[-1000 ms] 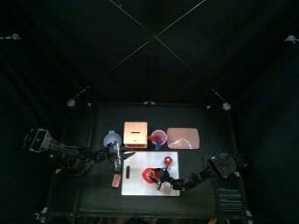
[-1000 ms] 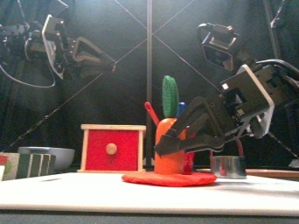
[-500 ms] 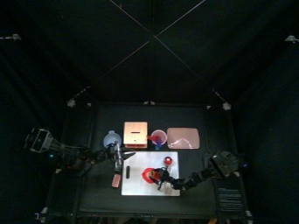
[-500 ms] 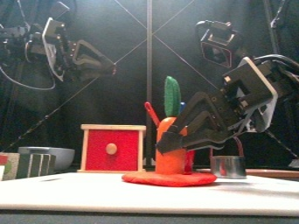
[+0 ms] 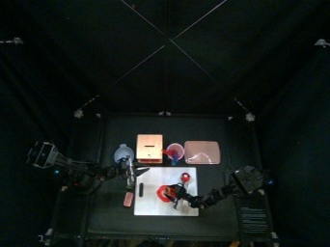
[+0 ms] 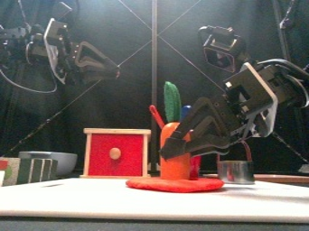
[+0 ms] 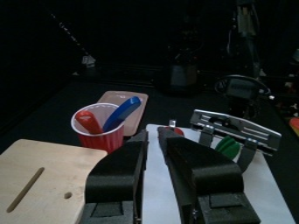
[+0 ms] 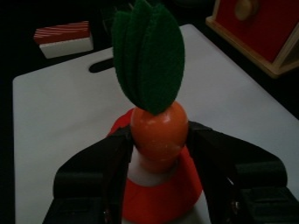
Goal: Stand carrot up right
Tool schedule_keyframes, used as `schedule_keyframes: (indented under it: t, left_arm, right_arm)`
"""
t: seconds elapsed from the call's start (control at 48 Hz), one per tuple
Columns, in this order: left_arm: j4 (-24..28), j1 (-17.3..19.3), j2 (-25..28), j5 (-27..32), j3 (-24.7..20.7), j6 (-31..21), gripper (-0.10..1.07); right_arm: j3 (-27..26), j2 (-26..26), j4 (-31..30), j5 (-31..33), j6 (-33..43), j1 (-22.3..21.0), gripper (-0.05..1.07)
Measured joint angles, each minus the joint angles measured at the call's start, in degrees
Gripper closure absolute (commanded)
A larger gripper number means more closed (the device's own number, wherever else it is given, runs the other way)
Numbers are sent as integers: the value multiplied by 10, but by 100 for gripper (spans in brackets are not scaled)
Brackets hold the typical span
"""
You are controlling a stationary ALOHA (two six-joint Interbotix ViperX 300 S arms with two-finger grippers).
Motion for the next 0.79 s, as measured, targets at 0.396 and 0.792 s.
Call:
schedule_keyframes:
  t: [0.396, 0.792]
  left_arm:
    - [-9, 0, 0, 0, 0, 0, 35]
    - [-13, 0, 0, 0, 0, 0, 35]
  right_arm:
    - [0, 0, -8, -2, 0, -1, 16]
    - [0, -11, -11, -2, -2, -1, 16]
